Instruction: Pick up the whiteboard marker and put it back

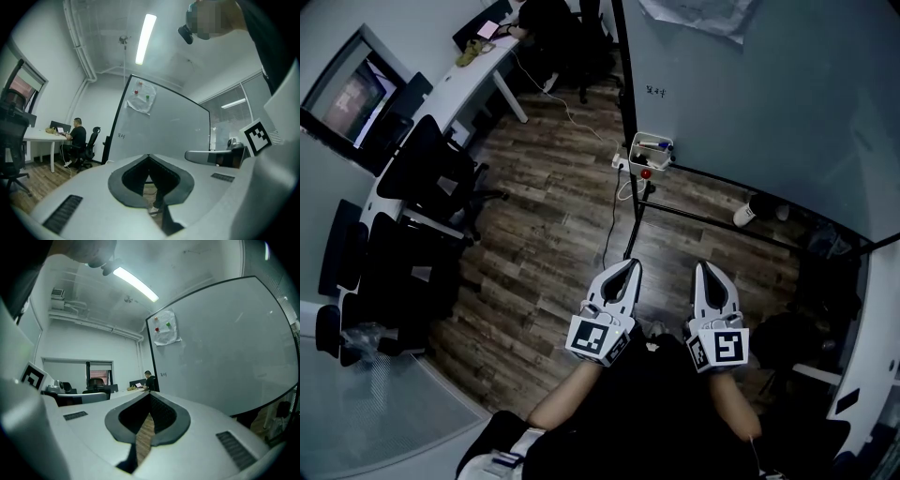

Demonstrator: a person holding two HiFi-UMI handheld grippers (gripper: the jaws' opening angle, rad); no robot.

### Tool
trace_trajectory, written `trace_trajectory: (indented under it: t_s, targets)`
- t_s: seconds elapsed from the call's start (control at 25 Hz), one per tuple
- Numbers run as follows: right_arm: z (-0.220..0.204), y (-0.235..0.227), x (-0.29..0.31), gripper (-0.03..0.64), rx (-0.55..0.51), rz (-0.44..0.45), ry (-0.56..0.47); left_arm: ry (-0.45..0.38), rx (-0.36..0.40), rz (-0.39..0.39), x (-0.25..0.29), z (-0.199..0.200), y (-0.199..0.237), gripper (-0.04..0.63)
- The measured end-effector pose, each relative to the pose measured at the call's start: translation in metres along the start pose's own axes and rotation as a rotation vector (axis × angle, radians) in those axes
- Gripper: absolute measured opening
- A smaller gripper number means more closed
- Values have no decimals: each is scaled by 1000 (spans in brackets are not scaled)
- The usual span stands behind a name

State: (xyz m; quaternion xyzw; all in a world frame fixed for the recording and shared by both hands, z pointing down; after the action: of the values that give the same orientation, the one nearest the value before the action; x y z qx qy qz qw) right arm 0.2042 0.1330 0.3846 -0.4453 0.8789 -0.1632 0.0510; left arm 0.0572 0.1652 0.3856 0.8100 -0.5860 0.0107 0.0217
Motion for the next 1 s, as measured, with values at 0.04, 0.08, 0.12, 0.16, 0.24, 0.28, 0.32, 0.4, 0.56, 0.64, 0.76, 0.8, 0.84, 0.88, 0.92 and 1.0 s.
trace_trajectory:
  t_s: [0.04, 0.08, 0.12, 0.16, 0.24, 0.28, 0.32, 0.4, 0.56, 0.64, 0.76, 0.8, 0.84, 0.88, 0.92, 1.0]
  targets:
    - [0, -1, 3, 6, 2, 2, 3, -1, -5, 9, 2, 2, 2, 8]
    - [0, -2, 6, 6, 3, 3, 4, -4, -6, 14, 4, 3, 4, 8]
    - [0, -4, 10, 6, 3, 4, 3, -7, 0, 11, 5, 2, 5, 8]
    - [0, -5, 13, 6, 2, 4, 3, -9, 10, 5, 8, 0, 7, 8]
    - [-1, -9, 20, 6, 1, 1, 3, -9, 16, -1, 14, -2, 11, 8]
    - [-2, -10, 24, 6, 1, -2, 5, -7, 14, -2, 18, -2, 13, 8]
    - [-2, -12, 27, 6, 2, -5, 7, -6, 11, -2, 23, -1, 15, 8]
    - [-2, -16, 36, 6, 3, -9, 12, -4, 3, 1, 33, 2, 21, 8]
    - [-2, -23, 57, 6, 1, -18, 18, -13, 6, -11, 51, 3, 34, 8]
    - [-4, -25, 69, 6, 1, -27, 23, -9, 10, -21, 60, 0, 42, 8]
    - [-7, -26, 89, 6, 1, -36, 34, -11, -6, -31, 76, -1, 59, 8]
    - [-9, -27, 95, 6, 1, -40, 37, -12, -7, -36, 81, -1, 64, 8]
    - [-10, -28, 102, 6, 1, -45, 38, -13, -5, -42, 85, 0, 69, 8]
    - [-11, -29, 108, 6, 0, -51, 39, -13, -3, -49, 89, 0, 74, 8]
    - [-11, -30, 114, 6, -1, -59, 41, -12, -1, -56, 93, -1, 79, 8]
    - [-10, -30, 125, 6, 3, -83, 50, -11, -4, -72, 100, 0, 87, 8]
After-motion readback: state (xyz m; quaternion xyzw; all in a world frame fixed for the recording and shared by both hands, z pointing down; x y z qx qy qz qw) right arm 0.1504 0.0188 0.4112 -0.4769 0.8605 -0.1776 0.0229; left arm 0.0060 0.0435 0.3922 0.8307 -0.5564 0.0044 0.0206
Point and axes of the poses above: the fingertips, and each gripper's own axes: x forward along the fingers, y to its left, z out of its top, the point moved 3 cm from there along -x, backward along the fingers, and after that the axes turned 9 degrees about x, right-handed, at the moved point
